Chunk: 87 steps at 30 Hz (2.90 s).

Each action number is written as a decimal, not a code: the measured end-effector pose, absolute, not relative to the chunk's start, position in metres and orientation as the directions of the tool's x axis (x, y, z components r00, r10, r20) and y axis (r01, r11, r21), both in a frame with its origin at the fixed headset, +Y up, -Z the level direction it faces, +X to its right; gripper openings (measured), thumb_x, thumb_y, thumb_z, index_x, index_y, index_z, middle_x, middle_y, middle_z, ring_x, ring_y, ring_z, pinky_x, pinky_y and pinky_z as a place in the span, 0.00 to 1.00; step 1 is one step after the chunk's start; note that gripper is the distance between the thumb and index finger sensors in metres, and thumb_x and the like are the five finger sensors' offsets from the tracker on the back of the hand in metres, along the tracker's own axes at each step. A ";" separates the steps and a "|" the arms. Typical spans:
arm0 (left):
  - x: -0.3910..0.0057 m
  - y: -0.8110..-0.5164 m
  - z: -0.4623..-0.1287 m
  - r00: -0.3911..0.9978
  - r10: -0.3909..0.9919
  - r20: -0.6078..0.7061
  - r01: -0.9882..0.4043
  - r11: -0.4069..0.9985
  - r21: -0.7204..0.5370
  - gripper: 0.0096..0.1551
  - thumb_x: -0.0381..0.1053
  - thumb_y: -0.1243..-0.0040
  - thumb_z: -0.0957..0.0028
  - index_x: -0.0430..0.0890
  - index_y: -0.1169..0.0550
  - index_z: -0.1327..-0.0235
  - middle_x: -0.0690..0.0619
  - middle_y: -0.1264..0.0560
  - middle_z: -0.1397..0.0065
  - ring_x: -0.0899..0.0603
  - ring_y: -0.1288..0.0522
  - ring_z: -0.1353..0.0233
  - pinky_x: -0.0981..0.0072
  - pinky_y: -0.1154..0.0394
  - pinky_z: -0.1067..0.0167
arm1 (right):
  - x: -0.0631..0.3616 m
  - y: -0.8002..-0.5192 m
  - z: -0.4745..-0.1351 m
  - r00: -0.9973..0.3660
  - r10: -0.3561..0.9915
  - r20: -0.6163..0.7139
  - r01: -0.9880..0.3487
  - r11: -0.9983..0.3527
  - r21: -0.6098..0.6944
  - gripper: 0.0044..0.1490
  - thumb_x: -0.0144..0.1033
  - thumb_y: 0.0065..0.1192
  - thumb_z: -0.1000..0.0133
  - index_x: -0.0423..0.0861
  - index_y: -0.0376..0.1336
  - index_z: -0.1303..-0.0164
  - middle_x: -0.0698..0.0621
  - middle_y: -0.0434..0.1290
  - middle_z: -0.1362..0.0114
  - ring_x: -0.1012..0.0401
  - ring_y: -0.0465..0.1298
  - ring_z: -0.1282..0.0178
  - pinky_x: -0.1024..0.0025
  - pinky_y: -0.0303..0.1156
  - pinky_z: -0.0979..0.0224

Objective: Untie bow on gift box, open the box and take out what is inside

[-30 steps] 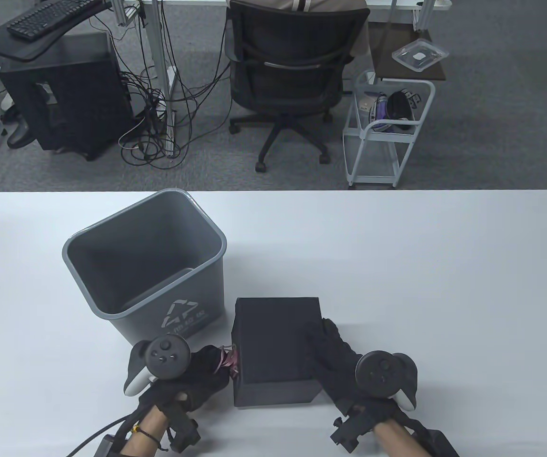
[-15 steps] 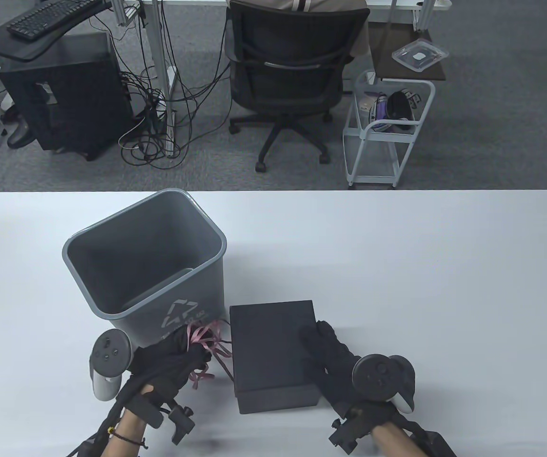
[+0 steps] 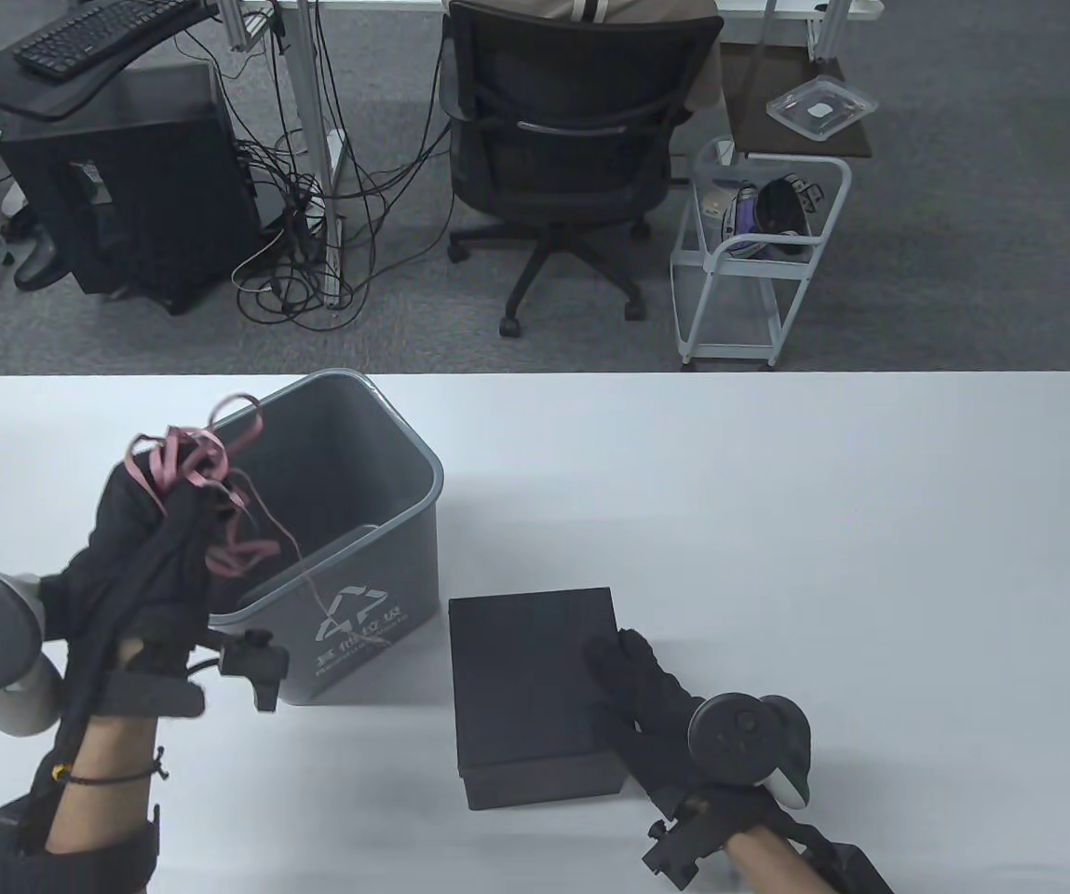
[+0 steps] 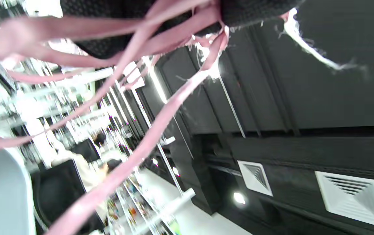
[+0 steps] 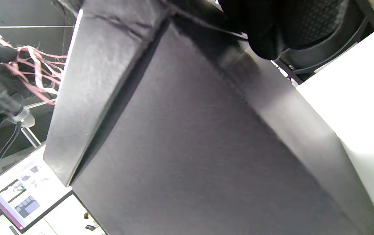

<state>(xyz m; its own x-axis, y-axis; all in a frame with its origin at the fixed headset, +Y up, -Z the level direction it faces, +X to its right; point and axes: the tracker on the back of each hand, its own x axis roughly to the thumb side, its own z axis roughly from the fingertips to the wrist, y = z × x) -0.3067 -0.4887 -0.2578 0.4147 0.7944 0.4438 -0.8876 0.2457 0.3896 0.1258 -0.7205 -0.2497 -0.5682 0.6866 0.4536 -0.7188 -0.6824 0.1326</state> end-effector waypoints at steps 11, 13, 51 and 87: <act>-0.282 -0.522 -0.315 0.885 0.465 -0.028 -0.465 0.885 0.016 0.39 0.56 0.42 0.37 0.38 0.37 0.20 0.33 0.36 0.22 0.25 0.32 0.29 0.34 0.29 0.39 | 0.126 -0.721 -0.250 -0.567 0.687 0.455 -0.719 -0.682 0.135 0.41 0.59 0.50 0.38 0.50 0.53 0.18 0.25 0.54 0.20 0.35 0.68 0.28 0.44 0.69 0.32; -0.278 -0.528 -0.317 0.916 0.395 -0.065 -0.401 0.906 -0.135 0.41 0.58 0.42 0.37 0.39 0.39 0.18 0.33 0.36 0.21 0.25 0.31 0.29 0.34 0.30 0.38 | 0.126 -0.721 -0.250 -0.567 0.686 0.455 -0.718 -0.683 0.135 0.41 0.59 0.50 0.38 0.50 0.53 0.18 0.24 0.54 0.20 0.35 0.68 0.28 0.44 0.69 0.32; -0.258 -0.525 -0.290 0.992 0.049 0.114 -0.043 0.997 -0.062 0.39 0.62 0.62 0.34 0.42 0.41 0.16 0.37 0.38 0.15 0.26 0.37 0.21 0.28 0.37 0.32 | 0.126 -0.722 -0.250 -0.565 0.690 0.452 -0.719 -0.681 0.140 0.41 0.60 0.50 0.38 0.51 0.52 0.18 0.24 0.54 0.20 0.35 0.68 0.28 0.45 0.69 0.32; -0.184 -0.680 -0.257 0.683 0.709 0.177 -0.702 0.704 -0.110 0.42 0.64 0.54 0.35 0.34 0.37 0.22 0.38 0.19 0.37 0.35 0.15 0.50 0.47 0.18 0.55 | 0.141 -0.725 -0.258 -0.456 0.833 0.313 -0.837 -0.522 0.167 0.42 0.57 0.53 0.38 0.46 0.52 0.19 0.27 0.68 0.27 0.38 0.78 0.40 0.50 0.77 0.41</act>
<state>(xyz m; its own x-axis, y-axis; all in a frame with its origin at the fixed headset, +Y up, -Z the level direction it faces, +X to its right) -0.1842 -0.6800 -0.2567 0.6829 0.7088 0.1767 -0.7020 0.7037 -0.1098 0.1413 -0.7253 -0.2578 -0.4565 0.8327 0.3134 -0.8366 -0.5216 0.1674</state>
